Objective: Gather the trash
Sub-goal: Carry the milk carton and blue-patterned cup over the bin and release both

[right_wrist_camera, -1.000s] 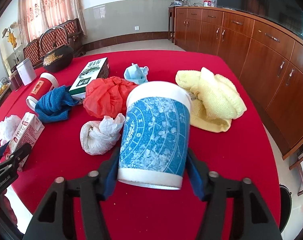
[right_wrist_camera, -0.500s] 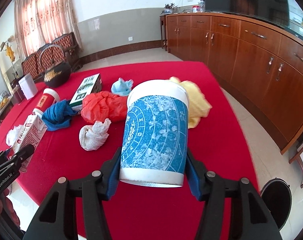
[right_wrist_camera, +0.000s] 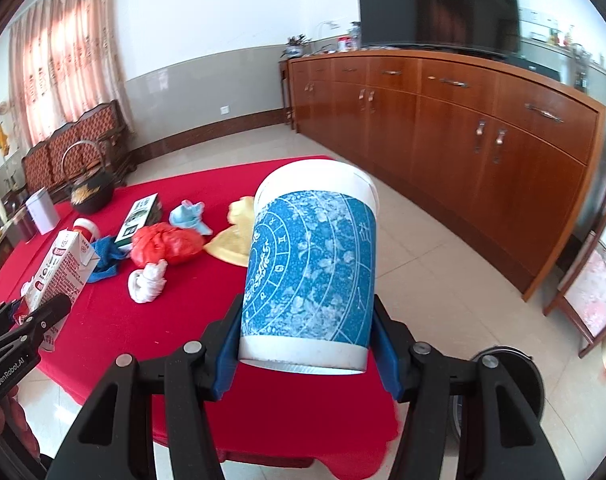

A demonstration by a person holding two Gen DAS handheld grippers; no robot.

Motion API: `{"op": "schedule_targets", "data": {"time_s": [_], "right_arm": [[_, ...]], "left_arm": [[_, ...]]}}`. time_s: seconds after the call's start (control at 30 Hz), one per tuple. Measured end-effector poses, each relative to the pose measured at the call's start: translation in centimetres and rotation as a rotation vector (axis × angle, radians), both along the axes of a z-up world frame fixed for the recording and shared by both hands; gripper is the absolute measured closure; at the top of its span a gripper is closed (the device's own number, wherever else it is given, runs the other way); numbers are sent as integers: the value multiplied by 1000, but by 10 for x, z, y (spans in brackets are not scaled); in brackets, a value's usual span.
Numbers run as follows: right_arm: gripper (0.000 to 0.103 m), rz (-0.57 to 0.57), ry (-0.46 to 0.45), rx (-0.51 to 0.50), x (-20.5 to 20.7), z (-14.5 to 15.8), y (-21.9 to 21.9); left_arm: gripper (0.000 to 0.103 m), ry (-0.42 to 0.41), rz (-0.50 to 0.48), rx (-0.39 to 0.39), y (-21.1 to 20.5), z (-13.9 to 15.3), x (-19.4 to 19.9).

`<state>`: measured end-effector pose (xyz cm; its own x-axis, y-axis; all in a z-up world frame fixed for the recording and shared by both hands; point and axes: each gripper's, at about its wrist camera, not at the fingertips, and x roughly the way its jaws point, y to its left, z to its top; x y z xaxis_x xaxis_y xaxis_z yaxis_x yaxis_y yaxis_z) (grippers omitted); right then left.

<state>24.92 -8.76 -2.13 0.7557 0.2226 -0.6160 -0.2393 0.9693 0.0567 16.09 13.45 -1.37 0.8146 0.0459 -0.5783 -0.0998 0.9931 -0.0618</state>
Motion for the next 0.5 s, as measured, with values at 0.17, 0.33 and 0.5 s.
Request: {"op": "schedule_targets", "data": {"time_s": [0.17, 0.33, 0.5], "right_arm": [[44, -59, -6, 3, -12, 7, -41], [44, -122, -12, 7, -22, 12, -82], [44, -178, -18, 6, -31, 17, -120]], "left_arm": [[51, -15, -69, 9, -34, 9, 4], [51, -22, -137, 11, -69, 13, 9], [51, -23, -202, 19, -102, 14, 13]]}}
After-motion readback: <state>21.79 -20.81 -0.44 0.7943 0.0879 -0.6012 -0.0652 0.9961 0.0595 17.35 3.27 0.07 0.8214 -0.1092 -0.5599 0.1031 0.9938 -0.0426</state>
